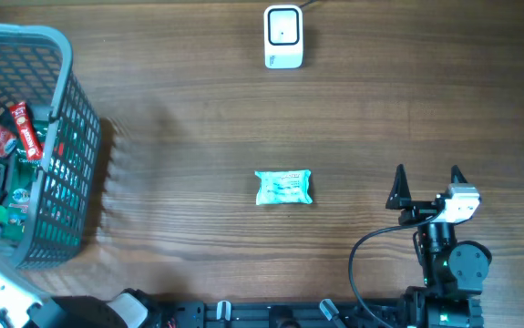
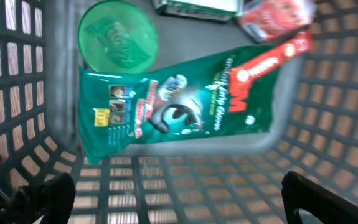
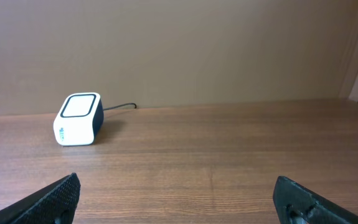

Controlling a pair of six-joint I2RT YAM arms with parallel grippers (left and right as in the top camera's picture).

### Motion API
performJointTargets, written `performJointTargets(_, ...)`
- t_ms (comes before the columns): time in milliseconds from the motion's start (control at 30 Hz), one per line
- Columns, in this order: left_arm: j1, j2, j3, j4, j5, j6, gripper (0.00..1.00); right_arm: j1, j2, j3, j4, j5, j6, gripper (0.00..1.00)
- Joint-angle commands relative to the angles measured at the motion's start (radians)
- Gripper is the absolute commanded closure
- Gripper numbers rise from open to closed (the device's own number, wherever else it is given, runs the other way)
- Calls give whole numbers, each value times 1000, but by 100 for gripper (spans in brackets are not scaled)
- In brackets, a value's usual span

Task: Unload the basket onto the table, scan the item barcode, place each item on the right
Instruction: 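Reach the left gripper back into the basket and grasp the green glove pack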

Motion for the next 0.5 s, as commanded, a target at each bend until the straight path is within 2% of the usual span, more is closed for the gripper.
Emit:
performJointTargets(0, 23, 8, -73, 47, -21, 5, 0, 2, -8, -1, 3, -12, 7, 0)
performJointTargets(67, 23, 8, -86, 48, -80, 2, 0, 2, -8, -1, 3, -12, 7, 0)
performJointTargets(267, 23, 31, -92, 71, -136, 2, 0, 2, -8, -1, 3, -12, 7, 0)
performJointTargets(467, 23, 123, -92, 32, -240, 2, 0, 2, -8, -1, 3, -12, 7, 0)
